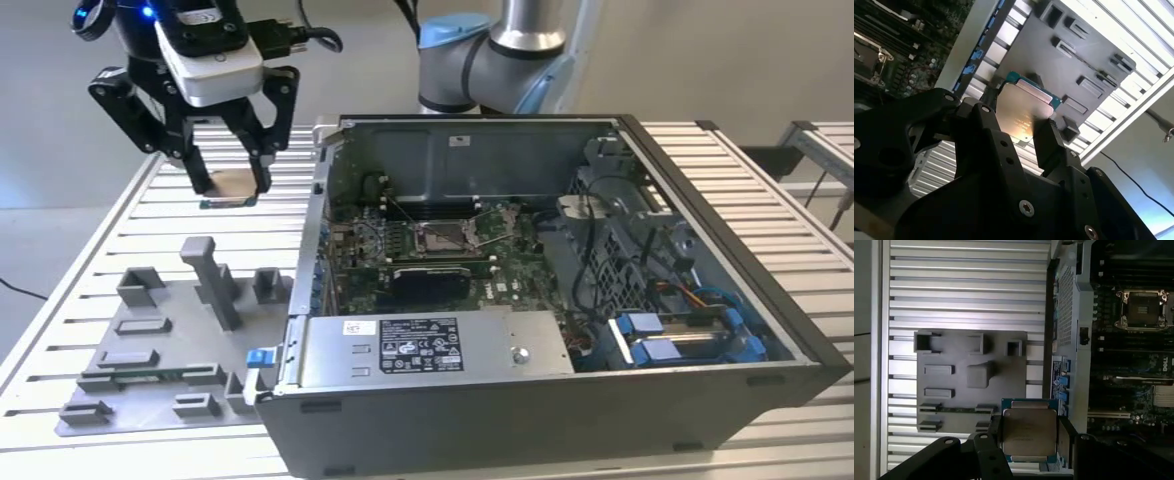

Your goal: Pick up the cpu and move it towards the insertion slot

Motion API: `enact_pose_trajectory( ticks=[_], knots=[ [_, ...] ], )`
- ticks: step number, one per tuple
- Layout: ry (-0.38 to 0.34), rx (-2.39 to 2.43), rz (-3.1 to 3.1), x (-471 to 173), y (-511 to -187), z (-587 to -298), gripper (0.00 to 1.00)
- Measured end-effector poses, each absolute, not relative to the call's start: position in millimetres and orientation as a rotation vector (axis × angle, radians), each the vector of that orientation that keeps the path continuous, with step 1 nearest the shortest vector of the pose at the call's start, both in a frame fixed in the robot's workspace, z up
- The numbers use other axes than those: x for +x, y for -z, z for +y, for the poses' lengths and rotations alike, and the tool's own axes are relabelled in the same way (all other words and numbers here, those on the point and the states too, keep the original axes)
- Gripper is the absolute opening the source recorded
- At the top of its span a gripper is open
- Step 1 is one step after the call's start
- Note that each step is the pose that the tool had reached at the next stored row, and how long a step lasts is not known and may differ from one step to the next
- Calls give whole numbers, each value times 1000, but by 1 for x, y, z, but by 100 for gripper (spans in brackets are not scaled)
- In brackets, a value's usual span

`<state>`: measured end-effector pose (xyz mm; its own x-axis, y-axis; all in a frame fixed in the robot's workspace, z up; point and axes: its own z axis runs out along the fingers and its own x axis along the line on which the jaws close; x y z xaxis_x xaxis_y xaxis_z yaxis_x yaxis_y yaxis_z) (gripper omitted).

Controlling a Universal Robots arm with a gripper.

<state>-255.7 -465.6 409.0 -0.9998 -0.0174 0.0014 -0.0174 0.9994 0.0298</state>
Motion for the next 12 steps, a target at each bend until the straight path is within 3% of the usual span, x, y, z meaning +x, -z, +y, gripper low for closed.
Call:
enact_pose_trajectory(
  ticks=[12],
  knots=[
    [47, 28, -3139, -242, -409, -466, 0]
  ],
)
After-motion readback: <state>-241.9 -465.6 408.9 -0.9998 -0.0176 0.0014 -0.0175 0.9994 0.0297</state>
